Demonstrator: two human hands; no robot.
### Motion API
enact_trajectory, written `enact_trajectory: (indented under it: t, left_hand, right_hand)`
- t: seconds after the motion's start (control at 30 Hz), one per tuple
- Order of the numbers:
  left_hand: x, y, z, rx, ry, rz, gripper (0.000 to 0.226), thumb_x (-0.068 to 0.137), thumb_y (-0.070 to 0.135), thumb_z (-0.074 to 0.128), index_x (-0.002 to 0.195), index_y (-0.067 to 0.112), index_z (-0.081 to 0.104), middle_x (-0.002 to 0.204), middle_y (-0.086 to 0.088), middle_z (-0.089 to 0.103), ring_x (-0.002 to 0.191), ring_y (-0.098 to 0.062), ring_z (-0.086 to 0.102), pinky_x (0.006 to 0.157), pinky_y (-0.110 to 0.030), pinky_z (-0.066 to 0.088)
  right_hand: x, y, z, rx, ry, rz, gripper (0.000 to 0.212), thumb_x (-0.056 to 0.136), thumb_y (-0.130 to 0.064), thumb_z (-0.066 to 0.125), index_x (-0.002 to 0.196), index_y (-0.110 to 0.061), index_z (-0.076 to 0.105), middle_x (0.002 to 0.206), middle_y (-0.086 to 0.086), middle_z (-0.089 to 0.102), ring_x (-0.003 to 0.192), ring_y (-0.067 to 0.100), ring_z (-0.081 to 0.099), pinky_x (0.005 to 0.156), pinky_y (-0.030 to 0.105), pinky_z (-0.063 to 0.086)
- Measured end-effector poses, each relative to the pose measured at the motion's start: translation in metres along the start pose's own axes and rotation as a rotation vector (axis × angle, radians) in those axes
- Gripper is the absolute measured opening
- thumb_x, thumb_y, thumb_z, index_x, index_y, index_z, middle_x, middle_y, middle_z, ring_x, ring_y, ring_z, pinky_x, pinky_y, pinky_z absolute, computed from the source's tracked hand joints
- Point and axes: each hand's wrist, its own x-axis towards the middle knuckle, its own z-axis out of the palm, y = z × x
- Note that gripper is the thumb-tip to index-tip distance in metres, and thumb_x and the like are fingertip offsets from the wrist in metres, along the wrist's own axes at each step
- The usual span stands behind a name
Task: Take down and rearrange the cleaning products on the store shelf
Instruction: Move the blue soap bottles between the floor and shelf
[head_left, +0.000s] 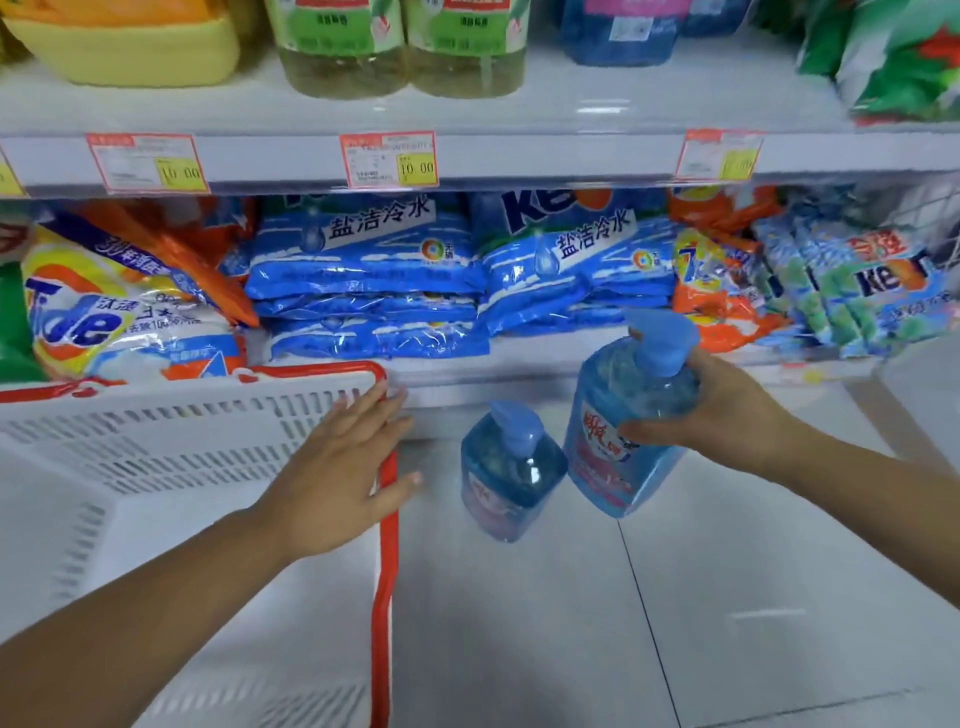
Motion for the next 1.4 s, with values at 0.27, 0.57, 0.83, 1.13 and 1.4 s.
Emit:
enact_trajectory:
  t: [0.27, 0.57, 0.83, 1.13, 1.4]
  left_hand:
    - [0.000, -0.001, 0.006, -0.002, 0.058, 0.005, 0.074, 0.089, 0.067, 0.024, 0.147, 0.025, 0.042, 0.163, 0.006, 0.016, 0.151, -0.010, -0.002, 0.123, -0.045, 0.010]
    - [0.032, 0.019, -0.023, 0.060, 0.221, 0.064, 0.054, 0.094, 0.049, 0.039, 0.137, 0.020, 0.054, 0.144, -0.002, 0.052, 0.140, -0.020, 0.039, 0.121, -0.048, 0.016]
    - [0.159, 0.112, -0.133, 0.043, 0.582, 0.343, 0.050, 0.094, 0.038, 0.049, 0.134, 0.011, 0.056, 0.144, -0.007, 0.051, 0.140, -0.024, 0.039, 0.118, -0.039, 0.027]
    - [0.236, 0.106, -0.184, 0.371, 0.470, 0.118, 0.062, 0.091, 0.063, 0.028, 0.123, 0.024, 0.063, 0.122, 0.002, 0.068, 0.107, -0.016, 0.067, 0.077, -0.029, 0.055]
    - [0.247, 0.099, -0.170, 0.359, 0.637, 0.160, 0.055, 0.092, 0.058, 0.039, 0.107, 0.017, 0.073, 0.117, -0.004, 0.072, 0.105, -0.020, 0.070, 0.080, -0.037, 0.059]
  right_hand:
    - [0.023, 0.066, 0.041, 0.044, -0.129, 0.114, 0.074, 0.065, -0.016, 0.092, 0.123, -0.035, 0.049, 0.111, -0.019, 0.060, 0.100, 0.003, 0.060, 0.076, 0.018, 0.047]
    - [0.037, 0.073, 0.021, 0.025, -0.442, 0.145, 0.090, 0.066, -0.014, 0.092, 0.139, -0.032, 0.041, 0.130, -0.014, 0.057, 0.125, 0.014, 0.055, 0.084, 0.020, 0.054]
    - [0.049, -0.060, -0.110, 0.302, -0.122, -0.081, 0.031, 0.081, -0.024, 0.071, 0.110, -0.016, 0.067, 0.092, 0.005, 0.077, 0.086, 0.020, 0.074, 0.077, 0.034, 0.057]
    - [0.158, -0.146, -0.162, 0.301, 0.341, -0.280, 0.071, 0.082, -0.033, 0.079, 0.142, -0.027, 0.041, 0.129, -0.005, 0.053, 0.110, 0.014, 0.058, 0.094, 0.036, 0.051]
    - [0.252, -0.167, -0.151, 0.366, 0.320, -0.305, 0.100, 0.067, -0.039, 0.090, 0.147, -0.028, 0.030, 0.134, -0.008, 0.057, 0.121, 0.014, 0.056, 0.105, 0.035, 0.045]
